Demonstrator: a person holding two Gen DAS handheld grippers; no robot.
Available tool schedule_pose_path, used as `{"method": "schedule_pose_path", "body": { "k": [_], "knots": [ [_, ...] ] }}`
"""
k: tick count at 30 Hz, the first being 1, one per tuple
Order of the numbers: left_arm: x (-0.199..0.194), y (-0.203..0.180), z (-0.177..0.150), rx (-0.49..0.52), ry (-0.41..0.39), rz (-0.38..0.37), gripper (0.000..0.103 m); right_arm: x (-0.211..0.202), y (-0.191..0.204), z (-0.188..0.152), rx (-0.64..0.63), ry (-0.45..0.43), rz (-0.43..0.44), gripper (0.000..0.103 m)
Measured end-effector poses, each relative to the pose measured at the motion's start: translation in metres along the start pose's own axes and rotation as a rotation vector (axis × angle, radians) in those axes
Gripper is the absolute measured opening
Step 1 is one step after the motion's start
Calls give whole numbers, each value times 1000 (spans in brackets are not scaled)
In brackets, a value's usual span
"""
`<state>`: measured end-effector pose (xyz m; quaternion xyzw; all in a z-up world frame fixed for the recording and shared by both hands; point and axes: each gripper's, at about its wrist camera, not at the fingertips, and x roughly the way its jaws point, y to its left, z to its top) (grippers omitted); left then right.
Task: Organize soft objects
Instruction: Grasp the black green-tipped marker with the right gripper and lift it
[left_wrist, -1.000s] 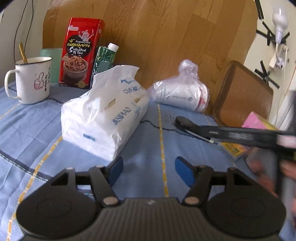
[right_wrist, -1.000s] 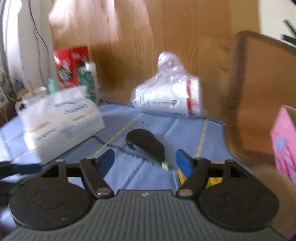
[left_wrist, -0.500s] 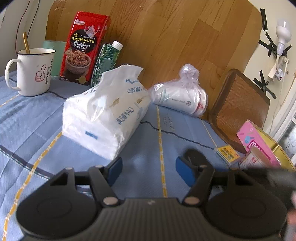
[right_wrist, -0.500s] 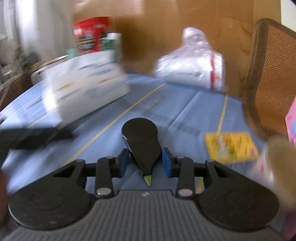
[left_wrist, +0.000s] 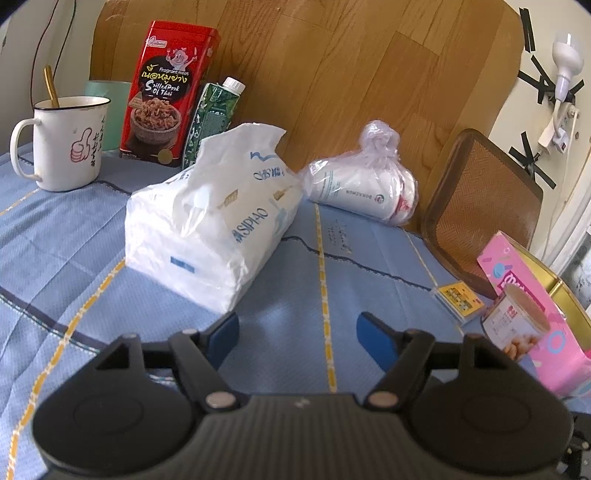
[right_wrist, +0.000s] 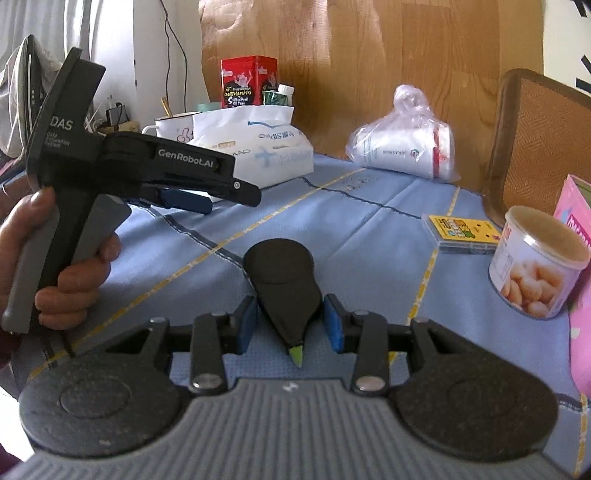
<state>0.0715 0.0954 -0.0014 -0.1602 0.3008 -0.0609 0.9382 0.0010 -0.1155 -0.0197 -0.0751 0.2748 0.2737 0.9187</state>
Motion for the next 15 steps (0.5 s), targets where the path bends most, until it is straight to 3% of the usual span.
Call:
{"method": "schedule_pose_path", "body": {
  "k": [15],
  "knots": [
    [0,0,0,-2,2,-9,78,-2,-2,-3,40,-15,23,47]
  ]
}}
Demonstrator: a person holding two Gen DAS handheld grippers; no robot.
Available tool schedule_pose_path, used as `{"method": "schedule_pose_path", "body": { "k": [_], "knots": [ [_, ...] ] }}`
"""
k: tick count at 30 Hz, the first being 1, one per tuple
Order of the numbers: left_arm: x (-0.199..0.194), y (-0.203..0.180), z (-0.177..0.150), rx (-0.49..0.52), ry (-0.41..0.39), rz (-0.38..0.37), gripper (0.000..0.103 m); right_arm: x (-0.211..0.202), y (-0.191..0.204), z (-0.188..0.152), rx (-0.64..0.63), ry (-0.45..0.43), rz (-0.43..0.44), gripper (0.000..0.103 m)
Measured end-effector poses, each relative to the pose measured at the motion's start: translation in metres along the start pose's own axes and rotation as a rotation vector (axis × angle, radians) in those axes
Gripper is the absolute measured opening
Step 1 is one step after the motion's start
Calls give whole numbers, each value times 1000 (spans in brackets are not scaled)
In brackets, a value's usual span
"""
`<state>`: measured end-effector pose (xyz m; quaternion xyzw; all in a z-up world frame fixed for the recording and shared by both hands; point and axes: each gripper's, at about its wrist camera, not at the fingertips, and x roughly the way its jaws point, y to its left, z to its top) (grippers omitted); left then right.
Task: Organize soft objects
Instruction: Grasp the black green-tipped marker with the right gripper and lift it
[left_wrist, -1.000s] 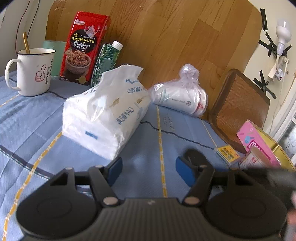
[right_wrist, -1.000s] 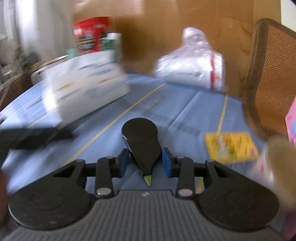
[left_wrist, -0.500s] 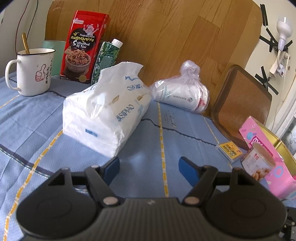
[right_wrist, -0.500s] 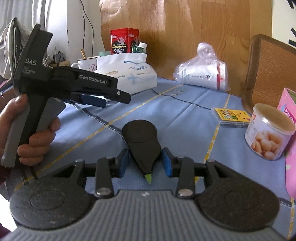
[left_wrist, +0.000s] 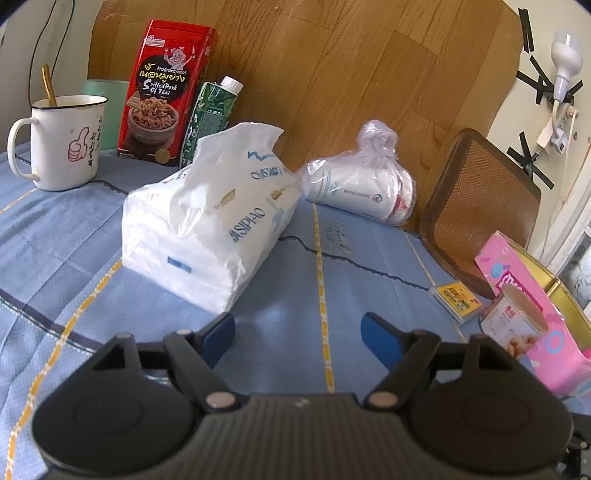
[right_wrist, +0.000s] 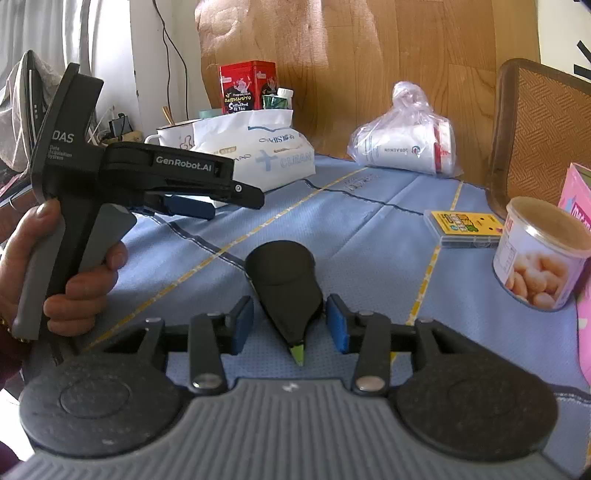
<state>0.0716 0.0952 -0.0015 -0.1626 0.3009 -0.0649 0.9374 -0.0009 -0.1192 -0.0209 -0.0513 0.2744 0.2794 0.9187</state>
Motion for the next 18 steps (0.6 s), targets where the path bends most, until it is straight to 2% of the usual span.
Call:
{"method": "schedule_pose_path", "body": {
  "k": [4,9,18],
  "knots": [
    [0,0,0,1,0,1,78,0,1,0,-1,0,0,49],
    [0,0,0,0,0,0,78,0,0,0,6,-1,-8,57],
    [0,-1,-1,0,0,1,78,0,1,0,6,-2,-20,57]
  ]
}}
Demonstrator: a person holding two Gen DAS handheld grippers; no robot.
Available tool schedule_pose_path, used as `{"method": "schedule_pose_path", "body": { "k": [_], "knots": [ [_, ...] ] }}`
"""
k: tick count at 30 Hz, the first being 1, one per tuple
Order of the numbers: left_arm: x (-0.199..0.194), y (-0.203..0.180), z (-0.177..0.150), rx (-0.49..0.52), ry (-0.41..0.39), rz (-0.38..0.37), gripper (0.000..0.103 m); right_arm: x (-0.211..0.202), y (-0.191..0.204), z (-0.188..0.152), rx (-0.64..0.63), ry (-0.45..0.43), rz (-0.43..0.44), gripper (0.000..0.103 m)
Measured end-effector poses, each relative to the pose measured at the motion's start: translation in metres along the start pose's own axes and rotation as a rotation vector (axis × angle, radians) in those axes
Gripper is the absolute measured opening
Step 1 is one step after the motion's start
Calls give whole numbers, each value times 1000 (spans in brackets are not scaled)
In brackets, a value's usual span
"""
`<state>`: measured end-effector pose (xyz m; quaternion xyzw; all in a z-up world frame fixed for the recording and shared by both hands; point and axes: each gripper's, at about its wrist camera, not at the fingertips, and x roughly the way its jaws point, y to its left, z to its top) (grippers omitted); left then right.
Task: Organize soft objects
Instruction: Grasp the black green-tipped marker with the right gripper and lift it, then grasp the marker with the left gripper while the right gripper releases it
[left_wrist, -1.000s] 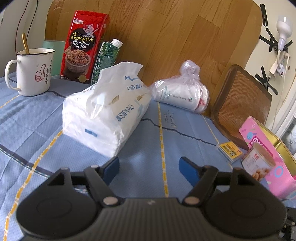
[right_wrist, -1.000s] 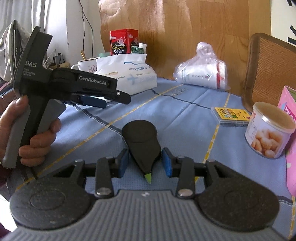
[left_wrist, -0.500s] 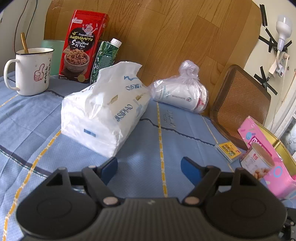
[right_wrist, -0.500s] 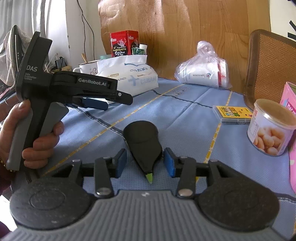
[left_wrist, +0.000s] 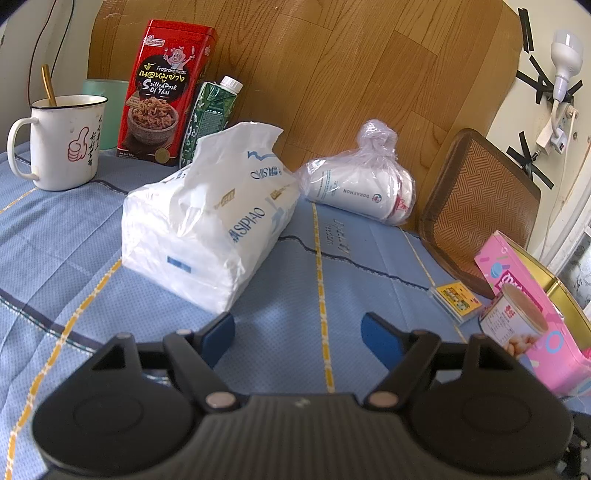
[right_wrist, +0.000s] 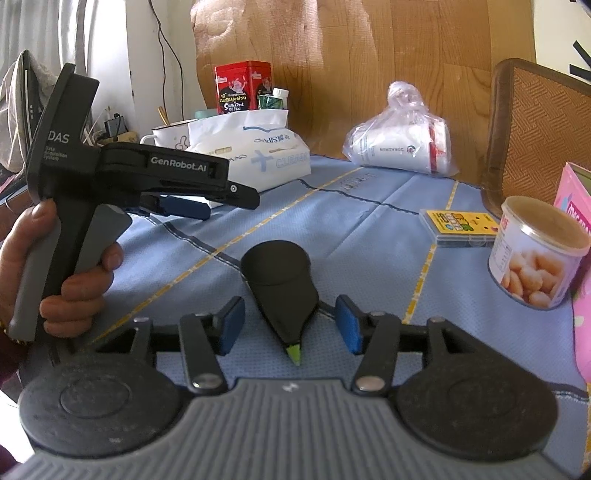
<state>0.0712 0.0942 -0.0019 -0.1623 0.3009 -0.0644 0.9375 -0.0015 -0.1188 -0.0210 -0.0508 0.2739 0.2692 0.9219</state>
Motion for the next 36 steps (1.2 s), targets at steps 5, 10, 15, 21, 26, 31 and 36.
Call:
{"method": "schedule_pose_path", "body": {
  "k": [5,10,15,21,26,31,36],
  "knots": [
    [0,0,0,1,0,0,78,0,0,0,3,-1,1,58],
    [0,0,0,1,0,1,78,0,-1,0,7,-2,3,58],
    [0,-1,0,1,1,-1,78,0,-1,0,7,1,0,61],
    [0,-2,-1,3,15,-23,78,-1,6,-2,-41,6,-28,38],
    [-11,-7,-8,-12,48,-71,79,-7,0,-2,23,5,-3,38],
    [-26,-10,-12,-119,123,-182,84,-13,-20,-3,184,3,69,38],
    [-23,-37,-17,-98,212,-263,83,-18,-19,-5,215,-5,89,38]
  ]
}}
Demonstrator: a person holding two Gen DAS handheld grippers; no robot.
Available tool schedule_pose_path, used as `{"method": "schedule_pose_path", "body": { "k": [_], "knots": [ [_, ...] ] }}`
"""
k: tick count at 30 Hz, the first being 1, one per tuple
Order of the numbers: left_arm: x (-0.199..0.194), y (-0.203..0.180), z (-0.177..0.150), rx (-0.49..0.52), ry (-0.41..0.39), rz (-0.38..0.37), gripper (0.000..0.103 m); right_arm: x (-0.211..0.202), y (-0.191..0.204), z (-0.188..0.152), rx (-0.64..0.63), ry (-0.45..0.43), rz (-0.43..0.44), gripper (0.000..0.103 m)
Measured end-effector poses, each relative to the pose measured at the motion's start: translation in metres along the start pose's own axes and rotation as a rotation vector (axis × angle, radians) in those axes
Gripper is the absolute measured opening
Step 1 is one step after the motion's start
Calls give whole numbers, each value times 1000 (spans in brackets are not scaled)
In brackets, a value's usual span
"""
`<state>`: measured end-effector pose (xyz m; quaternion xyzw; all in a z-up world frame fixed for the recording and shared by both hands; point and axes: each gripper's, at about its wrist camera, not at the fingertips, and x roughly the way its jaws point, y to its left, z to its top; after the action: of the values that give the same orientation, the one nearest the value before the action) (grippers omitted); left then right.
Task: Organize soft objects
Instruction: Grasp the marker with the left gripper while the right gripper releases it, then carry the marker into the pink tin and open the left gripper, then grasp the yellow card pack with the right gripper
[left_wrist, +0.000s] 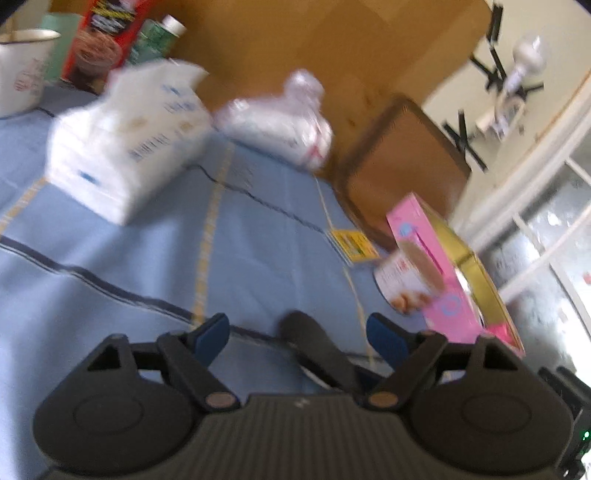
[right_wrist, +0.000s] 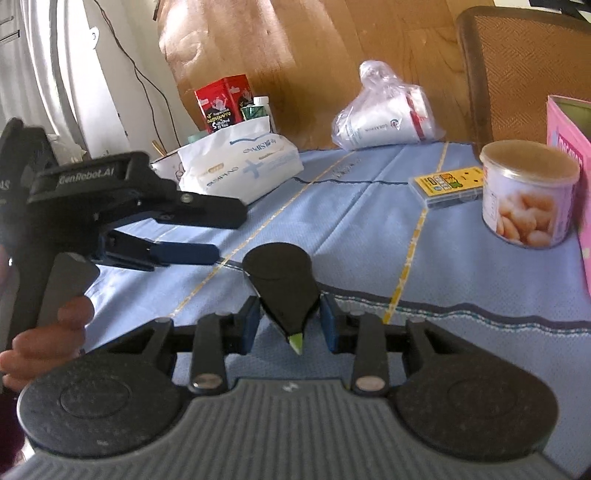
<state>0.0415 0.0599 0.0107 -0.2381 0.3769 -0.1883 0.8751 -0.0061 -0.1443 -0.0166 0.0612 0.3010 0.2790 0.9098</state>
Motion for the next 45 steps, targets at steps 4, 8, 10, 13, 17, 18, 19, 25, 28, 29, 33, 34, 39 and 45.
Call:
{"method": "schedule_pose_path", "body": {
  "k": [4,8,10,13,17,18,19,25,28,29,33,34,39,45],
  "knots": [
    [19,-16,-7,17,47,33,57,-7,6,-4,-42,-29,-4,38],
    [19,-29,-2,33,38,25,49,-20,3,-6,-65,-72,-43,37],
    [19,-37,4,32,38,-8,49,-26,-2,-5,-53,-98,-48,37],
    [24,-61,17,76,37,-39,49,-41,-7,-2,-63,-156,-82,37],
    [40,-109,33,178,37,-76,49,-66,-17,5,-100,-260,-176,37],
    [45,-122,37,205,37,-89,49,-72,-22,6,-101,-281,-200,37],
    [51,-134,39,224,40,-103,49,-79,-28,8,-101,-304,-228,37],
    [102,-204,48,309,77,-196,49,-110,-72,14,-69,-385,-384,37],
    [133,-231,47,342,95,-200,51,-115,-95,13,-68,-396,-475,37],
    [143,-239,46,357,98,-189,51,-113,-105,14,-73,-392,-519,37],
    [164,-248,43,369,101,-123,51,-93,-151,21,-64,-310,-747,40],
    [163,-244,42,354,106,-129,51,-94,-159,21,-44,-307,-777,41],
    [138,-210,41,339,75,-126,51,-112,-166,13,46,-369,-718,41],
    [91,-127,49,258,-15,12,53,-113,-126,22,-5,-431,-596,41]
  ]
}}
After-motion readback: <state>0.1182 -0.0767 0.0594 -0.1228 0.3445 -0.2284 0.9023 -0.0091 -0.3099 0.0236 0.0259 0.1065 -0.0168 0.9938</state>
